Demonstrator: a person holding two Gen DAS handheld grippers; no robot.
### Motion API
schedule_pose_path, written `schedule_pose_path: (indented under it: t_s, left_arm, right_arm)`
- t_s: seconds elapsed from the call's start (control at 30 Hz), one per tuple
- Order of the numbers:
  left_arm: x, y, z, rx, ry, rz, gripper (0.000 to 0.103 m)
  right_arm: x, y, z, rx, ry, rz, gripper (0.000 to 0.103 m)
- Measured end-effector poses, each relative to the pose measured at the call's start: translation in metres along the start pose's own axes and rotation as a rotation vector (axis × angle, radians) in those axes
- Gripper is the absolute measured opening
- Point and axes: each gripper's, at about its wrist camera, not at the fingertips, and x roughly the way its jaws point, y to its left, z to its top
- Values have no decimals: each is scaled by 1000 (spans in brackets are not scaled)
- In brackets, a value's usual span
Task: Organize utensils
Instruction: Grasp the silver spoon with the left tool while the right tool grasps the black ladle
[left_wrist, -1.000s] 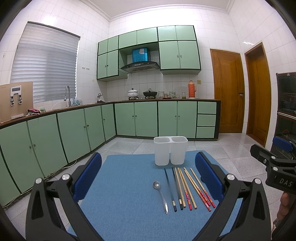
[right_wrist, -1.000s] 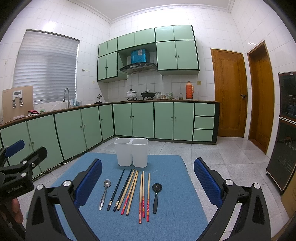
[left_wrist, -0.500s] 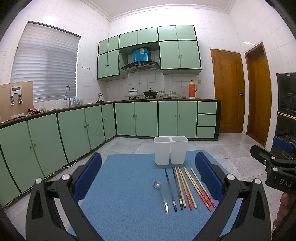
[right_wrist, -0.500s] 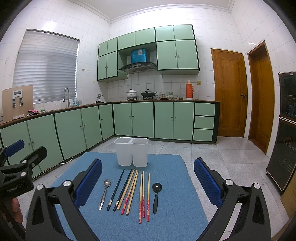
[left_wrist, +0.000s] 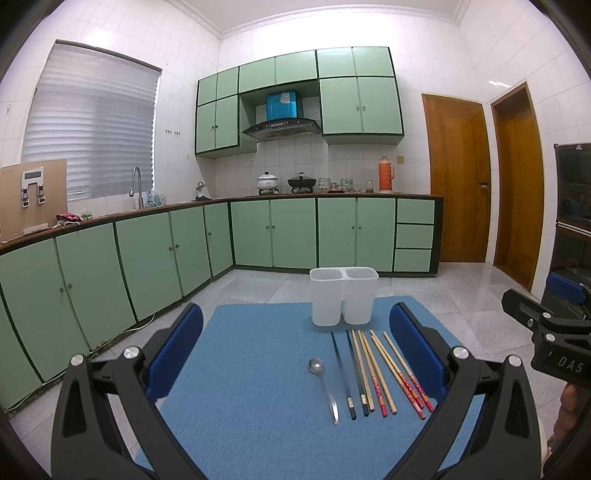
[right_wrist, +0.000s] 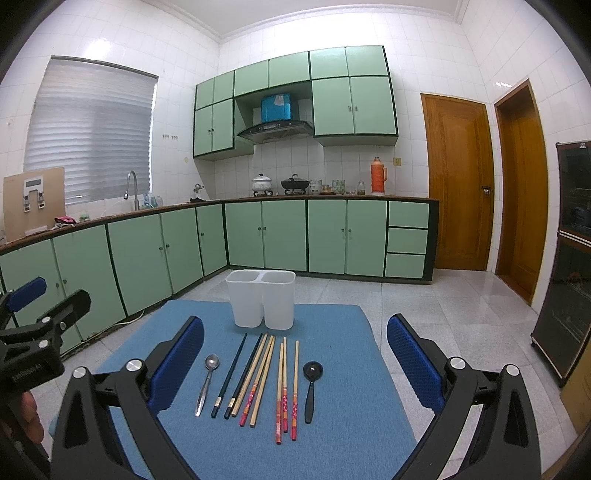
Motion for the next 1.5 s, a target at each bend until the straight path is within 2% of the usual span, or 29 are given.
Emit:
schedule_pose_path:
  t_s: [0.2, 0.37, 0.43, 0.57, 0.63, 0.8, 0.97, 1.0, 1.23, 1.37, 1.5]
  left_arm:
    - [23, 7, -6, 12, 71, 17, 98]
    - [60, 18, -12, 10, 167, 34, 98]
    - [80, 22, -15, 11, 217, 33, 98]
    - [123, 23, -24, 14, 311, 12, 98]
    - [146, 19, -28, 27, 370, 5, 98]
    - [205, 10, -46, 31, 518, -40, 98]
    - [248, 0, -70, 24, 625, -52, 98]
    - [255, -1, -75, 18, 644, -53, 98]
    - [286, -5, -92, -9, 727, -68, 93]
    - [299, -8, -99, -20, 762, -84, 79]
    - [303, -8, -103, -36, 788, -97, 77]
  right_arm:
    - [26, -1, -7, -1, 66, -20, 97]
    - [56, -7, -13, -6, 133, -17, 96]
    - [73, -9, -14, -12, 170, -7, 88]
    - [114, -13, -17, -16, 271, 23, 82]
    - [138, -18, -20, -20, 340, 45, 76]
    - [196, -31, -35, 1, 518, 96, 67]
    - [238, -39, -55, 38, 626, 112, 63]
    - [246, -40, -59, 34, 645, 109, 60]
    - [276, -43, -79, 31, 733, 103, 54]
    - [289, -42, -83, 24, 772, 108, 53]
    - [299, -41, -88, 14, 812, 105, 50]
